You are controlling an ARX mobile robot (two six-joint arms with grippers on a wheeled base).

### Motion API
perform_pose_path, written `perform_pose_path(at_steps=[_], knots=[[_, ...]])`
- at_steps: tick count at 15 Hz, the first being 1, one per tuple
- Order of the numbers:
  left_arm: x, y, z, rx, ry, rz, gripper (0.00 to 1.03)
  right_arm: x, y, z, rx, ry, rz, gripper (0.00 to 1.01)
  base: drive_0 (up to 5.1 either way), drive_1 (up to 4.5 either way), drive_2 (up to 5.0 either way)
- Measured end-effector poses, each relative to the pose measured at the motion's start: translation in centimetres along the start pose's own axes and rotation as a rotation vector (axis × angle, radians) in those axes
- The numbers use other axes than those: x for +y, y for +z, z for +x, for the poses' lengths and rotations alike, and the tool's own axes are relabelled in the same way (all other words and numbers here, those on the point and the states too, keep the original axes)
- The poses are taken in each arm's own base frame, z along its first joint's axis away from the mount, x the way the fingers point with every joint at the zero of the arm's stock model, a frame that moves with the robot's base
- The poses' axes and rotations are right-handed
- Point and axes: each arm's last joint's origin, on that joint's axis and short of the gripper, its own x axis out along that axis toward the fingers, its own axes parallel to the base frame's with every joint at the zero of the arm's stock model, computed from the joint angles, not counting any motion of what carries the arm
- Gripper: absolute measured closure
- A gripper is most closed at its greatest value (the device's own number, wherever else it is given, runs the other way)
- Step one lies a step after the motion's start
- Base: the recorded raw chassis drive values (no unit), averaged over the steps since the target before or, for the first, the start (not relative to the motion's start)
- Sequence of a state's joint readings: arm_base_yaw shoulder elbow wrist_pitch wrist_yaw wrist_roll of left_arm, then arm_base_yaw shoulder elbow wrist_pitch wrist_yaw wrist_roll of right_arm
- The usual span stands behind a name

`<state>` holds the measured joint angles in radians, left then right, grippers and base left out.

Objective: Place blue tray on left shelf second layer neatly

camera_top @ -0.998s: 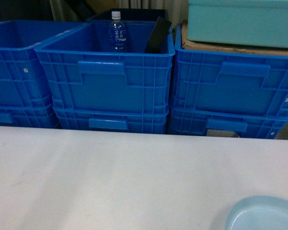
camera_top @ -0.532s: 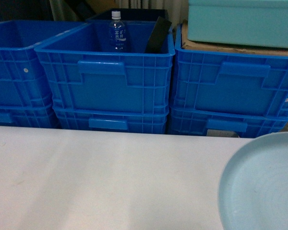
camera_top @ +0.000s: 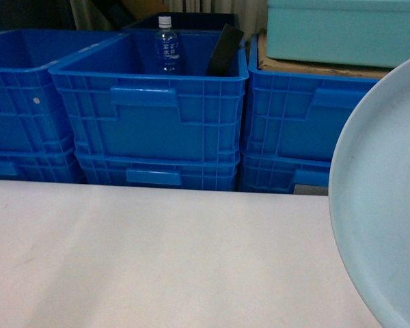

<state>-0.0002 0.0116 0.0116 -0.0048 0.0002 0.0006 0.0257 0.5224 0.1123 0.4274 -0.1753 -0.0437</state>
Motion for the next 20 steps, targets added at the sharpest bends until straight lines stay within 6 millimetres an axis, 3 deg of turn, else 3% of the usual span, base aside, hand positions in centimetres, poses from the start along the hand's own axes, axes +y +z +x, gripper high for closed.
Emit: perform_pose_path(at_steps=[2, 8, 20], knots=[[0.0, 0.0, 0.0, 0.0, 0.0, 0.0, 0.05, 0.5, 0.4, -1.1, -0.02, 0.003, 0.006, 0.99, 0.0, 0.0, 0.0], [0.0, 0.0, 0.0, 0.0, 0.0, 0.0, 0.05, 1.5, -0.9, -3.1, -0.015, -0.003, 0.013, 0.99, 0.0, 0.0, 0.0], [0.0, 0.0, 0.0, 0.0, 0.002, 0.0, 0.05, 1.2, -1.3, -3.4, -0.012, -0.086, -0.054, 0.99, -0.3, -0.28, -0.3]])
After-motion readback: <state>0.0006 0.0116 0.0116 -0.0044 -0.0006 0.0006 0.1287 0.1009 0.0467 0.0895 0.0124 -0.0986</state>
